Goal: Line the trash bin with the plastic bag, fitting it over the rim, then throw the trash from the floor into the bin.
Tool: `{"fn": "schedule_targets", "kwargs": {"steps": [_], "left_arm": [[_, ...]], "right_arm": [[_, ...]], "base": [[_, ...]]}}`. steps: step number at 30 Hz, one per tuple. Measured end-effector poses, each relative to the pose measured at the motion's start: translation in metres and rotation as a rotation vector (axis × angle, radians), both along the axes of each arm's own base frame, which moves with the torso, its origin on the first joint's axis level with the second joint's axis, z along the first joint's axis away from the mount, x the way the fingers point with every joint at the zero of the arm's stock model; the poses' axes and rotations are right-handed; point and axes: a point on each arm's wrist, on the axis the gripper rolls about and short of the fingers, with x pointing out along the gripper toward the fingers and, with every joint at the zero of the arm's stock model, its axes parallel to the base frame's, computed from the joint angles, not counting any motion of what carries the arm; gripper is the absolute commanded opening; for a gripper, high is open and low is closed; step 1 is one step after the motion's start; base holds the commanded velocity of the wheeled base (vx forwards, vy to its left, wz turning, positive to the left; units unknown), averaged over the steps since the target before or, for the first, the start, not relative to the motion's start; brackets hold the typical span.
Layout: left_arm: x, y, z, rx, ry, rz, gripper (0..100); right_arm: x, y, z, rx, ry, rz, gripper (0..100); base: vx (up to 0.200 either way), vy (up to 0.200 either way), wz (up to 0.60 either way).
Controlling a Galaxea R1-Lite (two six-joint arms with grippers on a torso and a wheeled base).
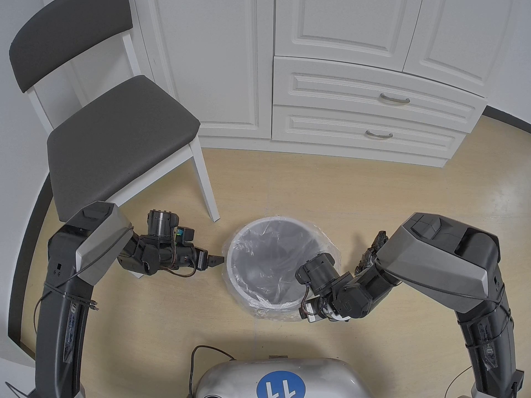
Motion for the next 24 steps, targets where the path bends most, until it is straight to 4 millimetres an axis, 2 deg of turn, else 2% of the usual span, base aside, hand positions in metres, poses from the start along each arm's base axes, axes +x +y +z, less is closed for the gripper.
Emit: {"fn": "schedule_targets", "kwargs": {"steps": [7,12,18,24], "left_arm": [[0.009,-0.017,-0.006,0.029,0.067,0.049,100],[0.014,-0.026,-0.008,0.069,0.087,0.079,100],[0.015,-0.030,-0.011,0.095,0.108,0.093,100],[0.016,-0.032,-0.014,0.152,0.112,0.127,100]], "right_arm": [[0.006,-0.010,-0.003,-0.008,0.008,-0.024,100],[0.000,-0.016,0.001,-0.012,0.016,-0.030,100],[-0.021,-0.025,0.027,-0.011,0.012,-0.017,100],[-0.041,-0.034,0.066,0.030,-0.028,0.005,100]], "base": [[0.000,0.000,0.00],[0.000,0.000,0.00],[0.000,0.000,0.00],[0.000,0.000,0.00]]}}
